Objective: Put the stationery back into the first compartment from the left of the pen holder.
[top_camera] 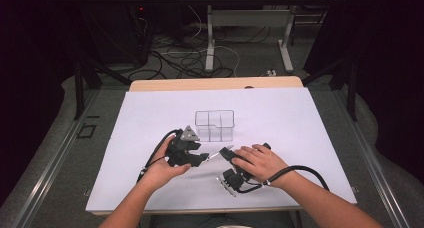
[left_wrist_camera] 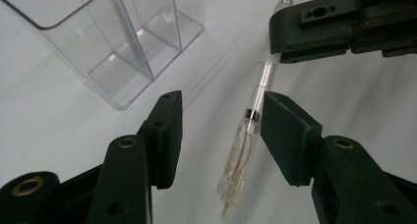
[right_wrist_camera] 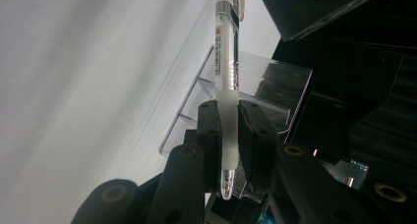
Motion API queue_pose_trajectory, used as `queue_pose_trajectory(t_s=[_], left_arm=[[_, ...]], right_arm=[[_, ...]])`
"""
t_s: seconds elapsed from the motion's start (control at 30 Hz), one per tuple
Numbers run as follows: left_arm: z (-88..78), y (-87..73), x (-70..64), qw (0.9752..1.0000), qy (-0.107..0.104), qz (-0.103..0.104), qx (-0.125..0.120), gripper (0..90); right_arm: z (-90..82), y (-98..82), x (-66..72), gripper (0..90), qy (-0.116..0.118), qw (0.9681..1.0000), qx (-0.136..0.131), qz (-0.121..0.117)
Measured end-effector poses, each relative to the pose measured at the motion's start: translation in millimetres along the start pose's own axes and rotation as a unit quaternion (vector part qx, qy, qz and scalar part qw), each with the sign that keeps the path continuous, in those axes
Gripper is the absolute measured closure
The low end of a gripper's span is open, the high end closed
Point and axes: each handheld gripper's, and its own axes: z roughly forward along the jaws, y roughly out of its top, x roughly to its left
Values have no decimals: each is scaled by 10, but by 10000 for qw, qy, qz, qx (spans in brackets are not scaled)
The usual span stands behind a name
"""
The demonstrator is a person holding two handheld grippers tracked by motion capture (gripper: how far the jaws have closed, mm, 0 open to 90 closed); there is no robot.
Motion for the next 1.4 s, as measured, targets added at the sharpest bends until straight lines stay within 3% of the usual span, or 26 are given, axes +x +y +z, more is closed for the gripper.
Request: queue_pose_trajectory(t_s=[0.23, 0.33, 0.47, 0.73, 1.23, 1.4], left_arm=[[64, 48, -76, 9995, -82, 184, 229, 548], [88, 62, -101, 9993, -98, 232, 260, 567], [114, 86, -114, 9988, -148, 299, 372, 604], [184, 131, -132, 9953, -252, 530, 764, 673], [238, 180, -137, 9910, -363, 686, 1087, 792], [230, 186, -137, 9913, -354, 655, 1085, 795]], right_arm=[[-12, 2, 8, 802, 5, 9999, 57, 101], [-2, 16, -8, 802, -48, 10000, -24, -69], [-4, 31, 1, 802, -33, 10000, -15, -90], [-4, 44, 7, 802, -106, 9996, -70, -241], [13, 71, 12, 801, -126, 9993, -117, -337], [10, 71, 7, 799, -120, 9995, -86, -272]])
